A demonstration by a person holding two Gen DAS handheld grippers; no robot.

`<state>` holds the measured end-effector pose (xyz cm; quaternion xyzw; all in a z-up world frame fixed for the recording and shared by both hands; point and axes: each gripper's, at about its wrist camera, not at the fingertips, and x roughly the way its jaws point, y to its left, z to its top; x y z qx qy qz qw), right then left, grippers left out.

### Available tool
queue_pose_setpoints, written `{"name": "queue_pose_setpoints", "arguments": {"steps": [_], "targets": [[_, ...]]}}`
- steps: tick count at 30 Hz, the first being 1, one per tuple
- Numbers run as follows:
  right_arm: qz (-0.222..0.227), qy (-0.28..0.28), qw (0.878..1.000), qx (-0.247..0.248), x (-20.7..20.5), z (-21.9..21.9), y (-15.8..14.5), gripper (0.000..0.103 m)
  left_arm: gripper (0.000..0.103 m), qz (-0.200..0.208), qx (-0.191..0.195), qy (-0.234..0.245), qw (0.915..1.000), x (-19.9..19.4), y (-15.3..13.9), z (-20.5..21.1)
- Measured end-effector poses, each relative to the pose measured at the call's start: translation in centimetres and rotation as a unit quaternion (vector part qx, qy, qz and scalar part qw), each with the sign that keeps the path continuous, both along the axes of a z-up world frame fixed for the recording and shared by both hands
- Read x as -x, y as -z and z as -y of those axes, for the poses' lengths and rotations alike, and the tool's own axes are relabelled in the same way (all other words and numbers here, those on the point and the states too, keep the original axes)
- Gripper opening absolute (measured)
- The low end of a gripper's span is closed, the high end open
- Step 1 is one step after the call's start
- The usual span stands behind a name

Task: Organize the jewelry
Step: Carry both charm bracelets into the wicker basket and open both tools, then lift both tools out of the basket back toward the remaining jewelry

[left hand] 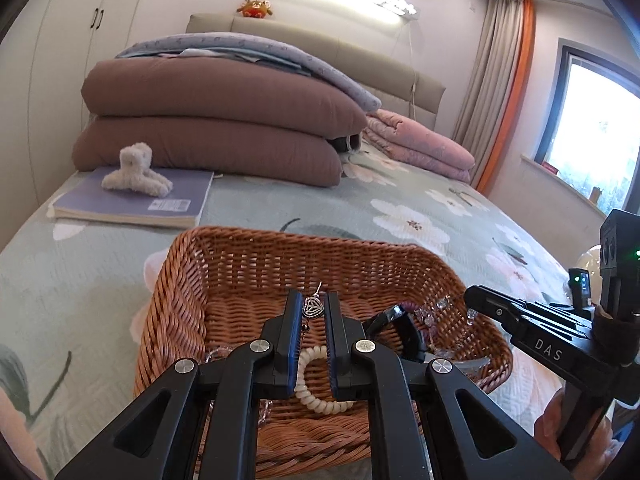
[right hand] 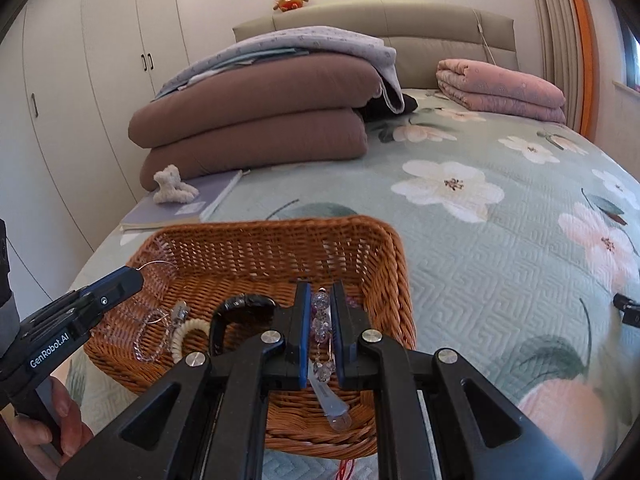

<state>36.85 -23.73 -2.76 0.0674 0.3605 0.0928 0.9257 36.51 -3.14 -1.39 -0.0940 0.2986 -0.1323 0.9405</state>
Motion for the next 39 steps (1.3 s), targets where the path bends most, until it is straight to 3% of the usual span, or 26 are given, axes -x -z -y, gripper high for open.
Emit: {"name": "queue_pose_setpoints", "arguments": {"steps": [10,12,14,16,21,33,39], "targets": [[-0.011,0.007,1.000,-0.013,0.1,0.6,1.3,0.014,0.012,-0.008,-0.001,-0.003,1.0000,0.3,1.0,-0.2],[-0.011,0.007,1.000,-0.011,0.3,0.7,1.2,0.017,0.022,-0.011,0.000,0.005,0.9999,0.6,0.9,-0.1],[-0.012,0.009,1.000,-0.014,0.7,0.9,0.7,0.046,0.053,-0.007,-0.007,0.006,0.9999,1.2,0.5,0.0],[0.002,0.009,1.000,-0.017,1.6,1.1,-0.1,0.052,0.063,0.006,-0.013,0.005,0.9999,2.3,-0.2,-0.2],[0.027,-0.001,1.000,0.002,4.3,0.4,-2.8,0.052,0.063,0.026,-0.022,0.003,0.9994,5.1,-2.8,-1.4],[0.084,-0.025,0.996,-0.006,14.4,-1.0,-11.6,0.052,0.063,0.102,0.037,-0.031,0.9937,15.6,-13.1,-6.6],[0.102,-0.015,0.995,0.001,21.4,-1.2,-14.0,0.052,0.063,0.108,0.043,-0.034,0.9927,22.3,-14.6,-7.3]]}}
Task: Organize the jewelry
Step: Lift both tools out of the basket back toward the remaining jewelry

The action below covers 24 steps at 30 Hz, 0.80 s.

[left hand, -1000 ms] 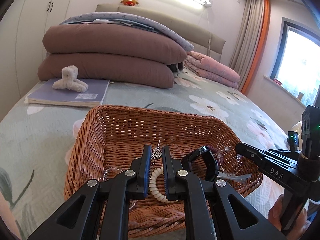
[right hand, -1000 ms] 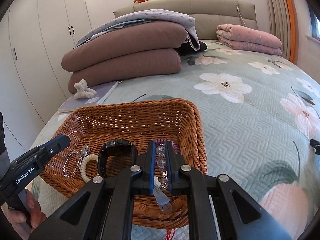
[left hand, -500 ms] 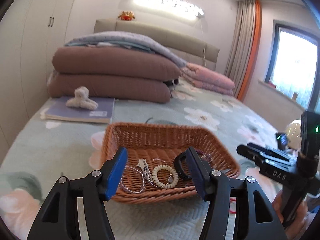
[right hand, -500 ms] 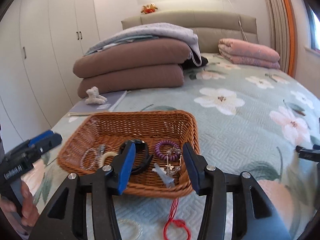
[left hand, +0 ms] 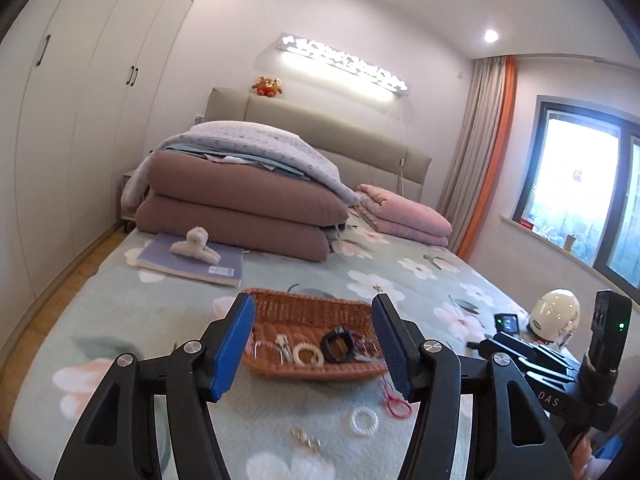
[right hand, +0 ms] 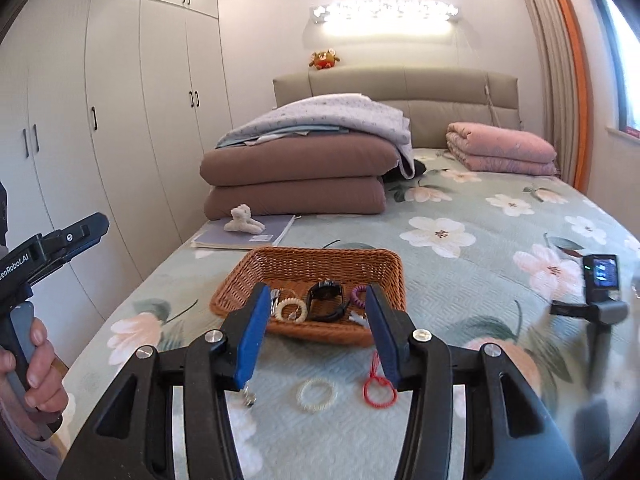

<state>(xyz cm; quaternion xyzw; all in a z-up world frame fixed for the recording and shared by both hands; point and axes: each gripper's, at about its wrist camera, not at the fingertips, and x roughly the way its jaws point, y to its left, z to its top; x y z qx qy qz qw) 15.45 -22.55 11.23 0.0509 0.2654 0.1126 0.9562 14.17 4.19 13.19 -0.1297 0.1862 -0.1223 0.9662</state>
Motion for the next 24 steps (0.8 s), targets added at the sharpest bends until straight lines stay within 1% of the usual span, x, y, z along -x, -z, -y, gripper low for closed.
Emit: {"name": "queue_pose_setpoints", "arguments": {"steps": [2,5,7,9,12,15,17,20,21,23,24], "targets": [[-0.004,0.002,1.000,-0.003,1.9,0.0,-0.2,0.052,0.062,-0.007,0.008,0.008,0.9999,2.0,0.3,-0.1],[-0.011,0.006,1.000,-0.002,4.7,0.0,-0.1,0.052,0.062,-0.020,0.020,0.012,0.9995,5.0,1.5,-0.5],[-0.016,0.010,1.000,0.002,6.6,0.0,-0.1,0.052,0.062,-0.033,0.037,0.019,0.9986,6.8,2.5,-0.8],[-0.020,0.013,1.000,0.009,7.8,0.0,0.0,0.052,0.062,-0.045,0.048,0.024,0.9975,8.0,3.4,-1.1],[-0.027,0.018,0.999,0.021,9.4,-0.2,0.2,0.052,0.062,-0.060,0.056,0.029,0.9962,9.3,4.7,-1.2],[-0.037,0.025,0.999,0.031,10.2,0.0,0.9,0.052,0.062,-0.078,0.051,0.035,0.9950,9.1,6.1,-0.8],[-0.042,0.031,0.998,0.029,10.5,0.4,1.6,0.052,0.062,-0.093,0.051,0.045,0.9933,8.6,7.1,-0.4],[-0.052,0.041,0.998,0.024,10.1,1.1,3.0,0.052,0.062,-0.106,0.044,0.051,0.9921,7.8,8.3,0.6],[-0.056,0.043,0.997,0.022,9.8,1.5,3.7,0.052,0.061,-0.110,0.044,0.051,0.9916,7.4,8.7,0.9],[-0.064,0.042,0.997,0.020,9.0,1.9,4.8,0.052,0.055,-0.118,0.046,0.050,0.9906,6.2,9.6,1.5],[-0.067,0.041,0.997,0.022,8.5,2.1,5.4,0.052,0.053,-0.124,0.047,0.049,0.9900,5.5,10.2,1.8]]}}
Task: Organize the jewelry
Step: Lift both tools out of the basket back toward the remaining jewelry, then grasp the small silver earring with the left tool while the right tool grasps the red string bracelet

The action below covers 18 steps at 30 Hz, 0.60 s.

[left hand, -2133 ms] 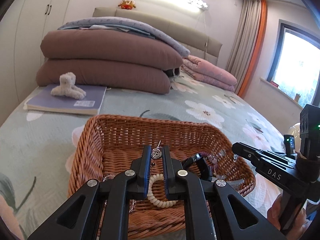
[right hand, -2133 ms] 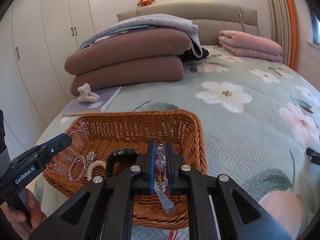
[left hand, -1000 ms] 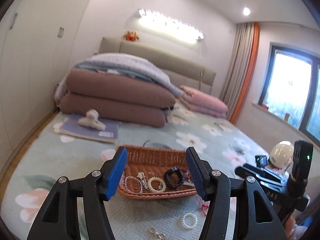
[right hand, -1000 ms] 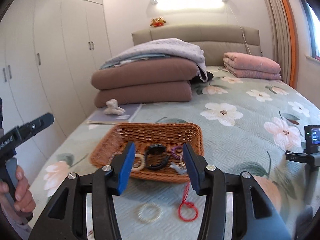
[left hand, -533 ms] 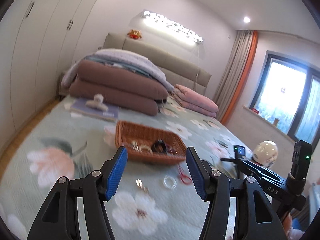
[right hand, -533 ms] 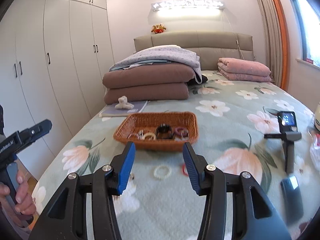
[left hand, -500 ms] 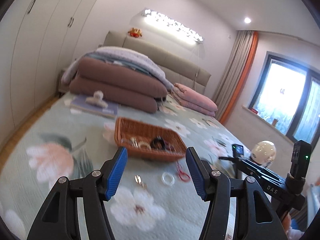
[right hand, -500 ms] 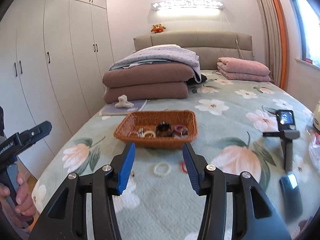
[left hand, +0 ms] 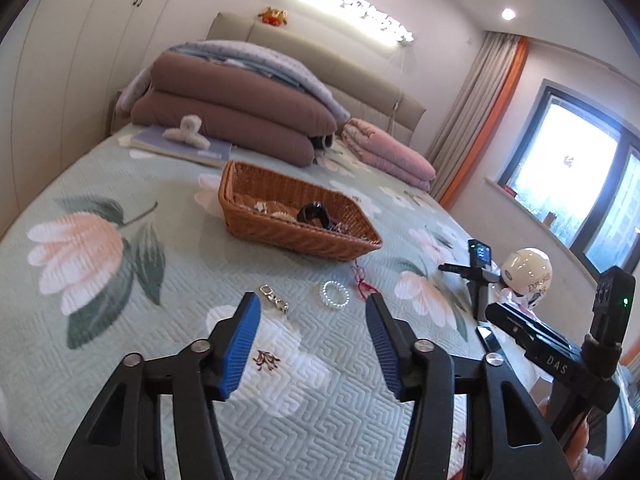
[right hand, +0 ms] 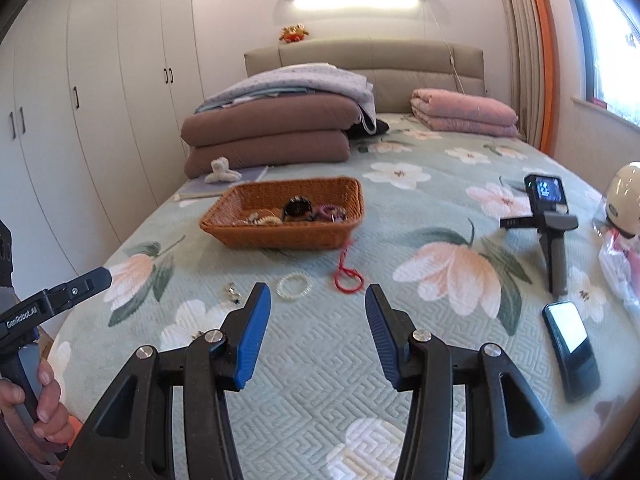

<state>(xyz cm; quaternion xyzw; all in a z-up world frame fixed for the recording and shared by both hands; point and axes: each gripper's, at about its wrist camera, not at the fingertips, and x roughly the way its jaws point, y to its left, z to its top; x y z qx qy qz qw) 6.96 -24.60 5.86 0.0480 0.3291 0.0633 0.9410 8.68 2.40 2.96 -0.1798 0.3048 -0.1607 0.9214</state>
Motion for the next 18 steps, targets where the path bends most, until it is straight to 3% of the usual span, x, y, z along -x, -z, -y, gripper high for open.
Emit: {"name": "queue_pose_setpoints", "arguments": {"steps": [2,6,8,13,18], "targets": [[-0.007,-0.001,1.000,0.005,-1.2,0.3,1.4,0.052,0.045,-0.011,-0.003,-0.004,0.9999,-1.4,1.1,0.4],[-0.026,-0.006,1.000,-0.009,-3.6,0.9,4.2,0.052,0.043,-0.047,-0.003,-0.005,0.9989,-5.0,3.8,0.4],[-0.033,-0.012,0.999,-0.017,-4.7,0.7,5.5,0.052,0.036,-0.062,-0.007,0.004,0.9981,-6.8,5.0,0.4],[-0.050,-0.020,0.998,-0.021,-7.7,-0.5,8.3,0.052,0.036,-0.099,-0.024,0.028,0.9944,-11.2,7.8,0.7],[-0.050,-0.007,0.999,-0.020,-10.2,0.1,9.2,0.052,0.035,-0.110,-0.008,0.048,0.9928,-11.8,9.3,2.6]]}}
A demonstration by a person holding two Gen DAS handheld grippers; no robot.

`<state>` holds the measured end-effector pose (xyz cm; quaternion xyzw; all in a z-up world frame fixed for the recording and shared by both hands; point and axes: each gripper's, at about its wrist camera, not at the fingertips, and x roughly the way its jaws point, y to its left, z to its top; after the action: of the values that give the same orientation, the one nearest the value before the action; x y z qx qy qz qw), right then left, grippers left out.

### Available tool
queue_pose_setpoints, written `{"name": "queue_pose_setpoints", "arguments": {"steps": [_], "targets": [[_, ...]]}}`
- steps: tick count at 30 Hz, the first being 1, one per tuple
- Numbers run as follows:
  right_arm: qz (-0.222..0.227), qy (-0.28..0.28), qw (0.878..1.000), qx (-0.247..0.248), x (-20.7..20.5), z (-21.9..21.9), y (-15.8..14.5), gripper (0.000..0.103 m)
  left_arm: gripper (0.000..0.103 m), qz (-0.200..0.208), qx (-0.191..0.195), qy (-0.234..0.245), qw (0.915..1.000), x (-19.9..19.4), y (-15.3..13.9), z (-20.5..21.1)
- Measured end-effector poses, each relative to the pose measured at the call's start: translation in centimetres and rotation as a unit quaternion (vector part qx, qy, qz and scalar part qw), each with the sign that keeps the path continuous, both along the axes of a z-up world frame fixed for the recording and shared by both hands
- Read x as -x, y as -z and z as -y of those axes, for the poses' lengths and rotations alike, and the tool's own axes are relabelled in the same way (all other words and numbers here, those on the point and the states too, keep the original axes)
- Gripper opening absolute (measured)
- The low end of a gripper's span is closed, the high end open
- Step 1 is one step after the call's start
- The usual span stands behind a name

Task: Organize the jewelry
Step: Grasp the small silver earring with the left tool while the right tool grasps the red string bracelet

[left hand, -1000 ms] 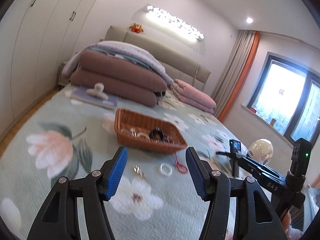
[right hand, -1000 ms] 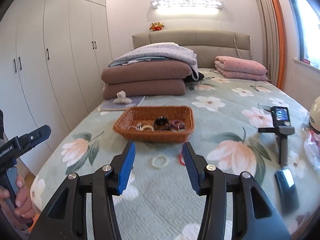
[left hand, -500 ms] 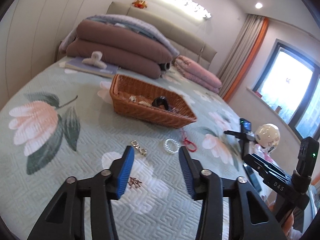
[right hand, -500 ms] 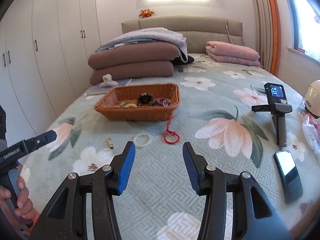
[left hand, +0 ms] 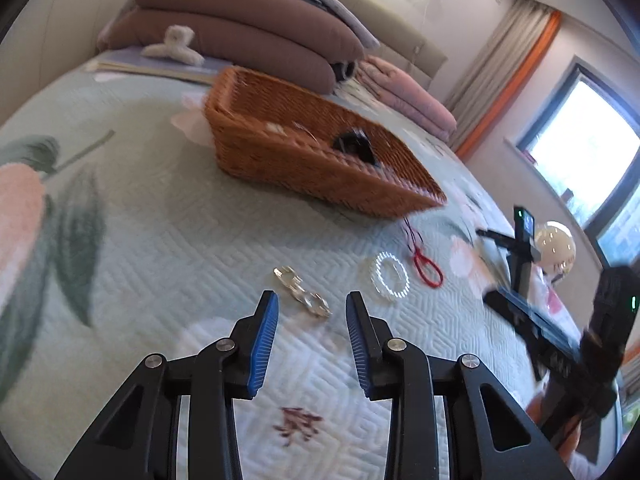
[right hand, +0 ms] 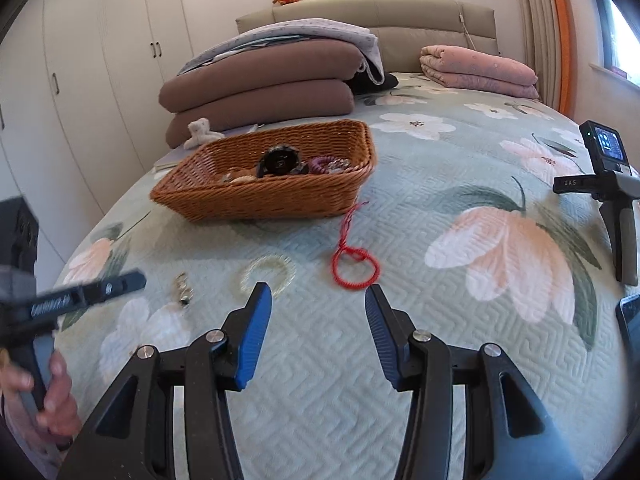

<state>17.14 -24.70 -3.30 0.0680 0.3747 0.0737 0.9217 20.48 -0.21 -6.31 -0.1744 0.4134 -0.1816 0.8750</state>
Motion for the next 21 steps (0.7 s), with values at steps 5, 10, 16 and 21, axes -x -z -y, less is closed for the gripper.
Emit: {"name": "queue_pose_setpoints", "arguments": {"steps": [5,10,16,21], "targets": [[0.004,0.007,1.000,0.014,-1.8,1.0,0.2,0.052,0.035,-0.026,-0.034,-0.020,0.9989,-0.1,1.7,2.1],[0.000,0.013,1.000,0.018,-2.6,1.5,1.2,0.052,0.035,-0.023,-0.046,-0.028,0.9983,-0.7,1.8,3.2],[-0.013,0.008,1.000,0.015,-3.6,1.8,2.2,0.052,0.035,-0.024,-0.083,-0.031,0.9958,-1.5,2.1,4.8],[-0.057,-0.020,0.998,0.019,-5.5,1.0,4.0,0.052,0.035,-0.022,-0.101,-0.034,0.9940,-1.7,2.0,5.4]]}}
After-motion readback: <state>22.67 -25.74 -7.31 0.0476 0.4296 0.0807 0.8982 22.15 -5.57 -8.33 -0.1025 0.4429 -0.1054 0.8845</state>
